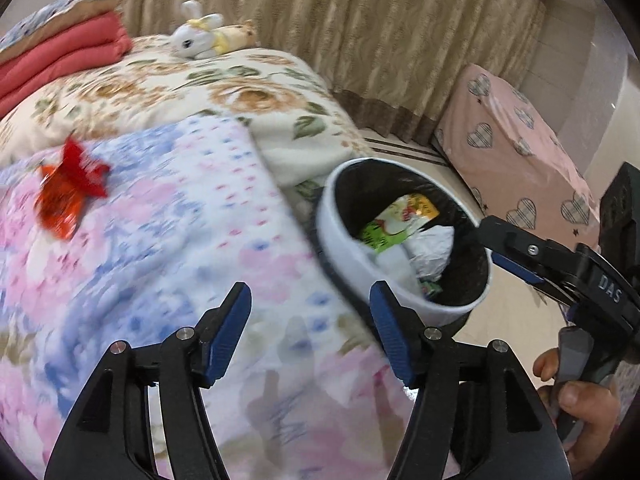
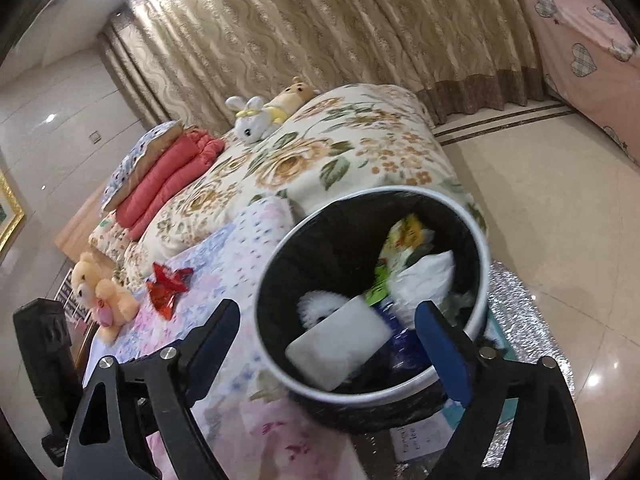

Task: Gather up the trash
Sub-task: 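Move both open tools back toward the red and orange wrappers on the bed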

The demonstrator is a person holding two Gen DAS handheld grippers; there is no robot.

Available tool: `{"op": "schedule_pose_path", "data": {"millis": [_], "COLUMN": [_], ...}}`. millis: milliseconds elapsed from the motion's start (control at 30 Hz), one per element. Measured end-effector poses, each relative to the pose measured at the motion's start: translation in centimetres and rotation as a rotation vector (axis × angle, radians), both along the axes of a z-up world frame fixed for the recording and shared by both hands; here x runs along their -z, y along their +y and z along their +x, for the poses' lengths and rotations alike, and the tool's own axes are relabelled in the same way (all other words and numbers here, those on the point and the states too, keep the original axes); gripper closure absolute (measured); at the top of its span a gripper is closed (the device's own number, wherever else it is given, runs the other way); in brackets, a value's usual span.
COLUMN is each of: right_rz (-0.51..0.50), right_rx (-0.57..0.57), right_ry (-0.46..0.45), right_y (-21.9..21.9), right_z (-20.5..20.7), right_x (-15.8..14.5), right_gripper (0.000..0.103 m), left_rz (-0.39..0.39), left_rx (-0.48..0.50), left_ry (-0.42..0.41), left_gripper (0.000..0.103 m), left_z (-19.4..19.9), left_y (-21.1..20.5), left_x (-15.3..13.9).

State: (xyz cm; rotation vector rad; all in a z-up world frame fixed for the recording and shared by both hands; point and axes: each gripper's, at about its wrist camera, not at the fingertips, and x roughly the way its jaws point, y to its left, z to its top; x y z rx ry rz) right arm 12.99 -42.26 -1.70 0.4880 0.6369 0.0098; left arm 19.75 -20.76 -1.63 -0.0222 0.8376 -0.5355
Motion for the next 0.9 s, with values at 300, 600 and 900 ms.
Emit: {"op": "schedule_pose_path", "data": {"millis": [300,600,900], "right_rz": [-0.020,-0.029,-0.044], "right_rx": [-0.087,-0.192,-0.294], "right_ry": [-0.011,0.009,0.045], "right_y": [4.7,9.7,14.0], "right_z": [0.3,1.4,3.6], "right_x": [-0.2,0.8,2.1], "right_gripper": [0.010,0.009,0.009], "left_rz": [-0.011,-0.024,-0.022], "left_rx": [-0.100,-0.207,-0.299], "left_ry": [0.042,0.060,0.080], "left_gripper": [0.040,0.040,0.039], "left_z": [-0.6,-0.9,-0.4], "left_y": [6.1,11.8,16.3], "left_x": [1.7,2.5,3.4]}}
